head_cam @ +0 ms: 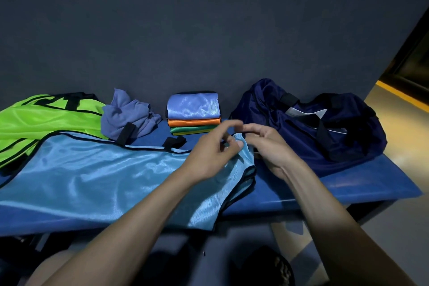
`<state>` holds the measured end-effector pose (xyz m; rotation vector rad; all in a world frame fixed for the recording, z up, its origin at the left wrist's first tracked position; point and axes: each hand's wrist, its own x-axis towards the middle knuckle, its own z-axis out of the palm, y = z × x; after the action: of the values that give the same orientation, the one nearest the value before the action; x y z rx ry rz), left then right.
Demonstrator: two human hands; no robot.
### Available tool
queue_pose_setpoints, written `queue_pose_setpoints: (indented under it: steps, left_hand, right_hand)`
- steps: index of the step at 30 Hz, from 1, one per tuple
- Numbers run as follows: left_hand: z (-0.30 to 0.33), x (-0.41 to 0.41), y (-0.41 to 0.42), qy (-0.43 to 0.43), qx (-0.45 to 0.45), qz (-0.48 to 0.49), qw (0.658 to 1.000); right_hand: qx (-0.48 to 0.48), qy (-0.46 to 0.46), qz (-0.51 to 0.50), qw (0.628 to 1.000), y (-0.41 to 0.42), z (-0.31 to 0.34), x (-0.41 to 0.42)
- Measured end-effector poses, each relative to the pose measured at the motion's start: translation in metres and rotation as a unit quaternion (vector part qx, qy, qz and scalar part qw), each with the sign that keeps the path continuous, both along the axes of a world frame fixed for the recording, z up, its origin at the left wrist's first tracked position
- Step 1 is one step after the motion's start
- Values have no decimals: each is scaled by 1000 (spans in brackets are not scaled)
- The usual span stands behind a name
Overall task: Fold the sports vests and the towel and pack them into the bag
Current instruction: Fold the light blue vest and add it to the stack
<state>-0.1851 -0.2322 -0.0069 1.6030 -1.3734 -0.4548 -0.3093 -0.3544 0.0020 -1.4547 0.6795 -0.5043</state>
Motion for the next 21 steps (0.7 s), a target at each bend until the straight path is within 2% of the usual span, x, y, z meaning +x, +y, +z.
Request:
queue_pose_setpoints:
  steps: [4, 8, 10, 15, 18, 21]
  left_hand:
    - [-2, 9, -1, 4, 0, -36, 999]
    - [2, 22, 0, -22, -23, -58, 998]
    - [6, 26, 0, 2, -16, -62, 998]
    - [10, 23, -7, 89, 17, -63, 994]
    - [10, 25, -11, 102, 22, -86, 991]
    - [17, 32, -10, 112, 65, -123, 984]
  right_hand:
    - [-32, 22, 41, 998, -9, 2, -6]
    - [-141, 59, 47, 987, -6, 2, -4]
    - [-173, 45, 41, 983, -4, 2, -2]
    - [-169, 4, 31, 985, -4, 6, -1]
    - [-213, 8, 52, 976, -4, 11, -3]
    - [-269, 40, 67, 960, -10, 14, -8]
